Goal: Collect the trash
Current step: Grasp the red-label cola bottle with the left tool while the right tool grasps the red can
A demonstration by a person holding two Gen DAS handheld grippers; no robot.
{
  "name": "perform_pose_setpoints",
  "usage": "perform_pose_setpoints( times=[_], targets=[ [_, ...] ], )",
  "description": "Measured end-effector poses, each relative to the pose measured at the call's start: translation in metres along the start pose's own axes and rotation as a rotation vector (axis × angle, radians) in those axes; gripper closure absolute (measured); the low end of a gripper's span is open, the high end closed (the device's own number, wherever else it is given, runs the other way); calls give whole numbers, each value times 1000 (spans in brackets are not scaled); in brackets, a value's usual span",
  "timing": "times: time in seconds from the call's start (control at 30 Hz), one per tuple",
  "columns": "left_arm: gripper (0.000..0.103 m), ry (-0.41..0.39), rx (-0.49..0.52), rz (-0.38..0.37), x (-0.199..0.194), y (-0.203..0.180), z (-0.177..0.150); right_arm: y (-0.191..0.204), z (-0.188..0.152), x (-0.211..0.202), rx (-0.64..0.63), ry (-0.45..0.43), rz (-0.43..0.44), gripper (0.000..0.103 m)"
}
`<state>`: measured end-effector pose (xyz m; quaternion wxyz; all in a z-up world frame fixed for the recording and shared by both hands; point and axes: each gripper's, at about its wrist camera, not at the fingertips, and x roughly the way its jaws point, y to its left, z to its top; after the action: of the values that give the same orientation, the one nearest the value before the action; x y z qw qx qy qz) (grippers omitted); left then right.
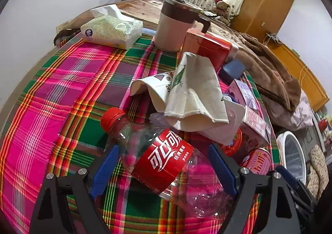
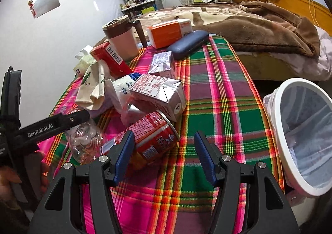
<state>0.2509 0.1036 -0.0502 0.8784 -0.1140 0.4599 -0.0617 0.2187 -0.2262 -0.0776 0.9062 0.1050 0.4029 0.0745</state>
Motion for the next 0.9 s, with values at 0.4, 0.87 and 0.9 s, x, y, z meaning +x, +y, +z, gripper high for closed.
perform_pose_setpoints(
  times=[0.4,0.87,0.9],
  targets=[
    [16,55,111,28,-14,14,-28,12,5,14,37,50,57,30],
    [16,34,107,80,-16,31,-27,25,8,50,63,155,-65,29],
    [16,37,103,82,-16,32,-27,26,6,49,49,147,-67,29]
  ],
)
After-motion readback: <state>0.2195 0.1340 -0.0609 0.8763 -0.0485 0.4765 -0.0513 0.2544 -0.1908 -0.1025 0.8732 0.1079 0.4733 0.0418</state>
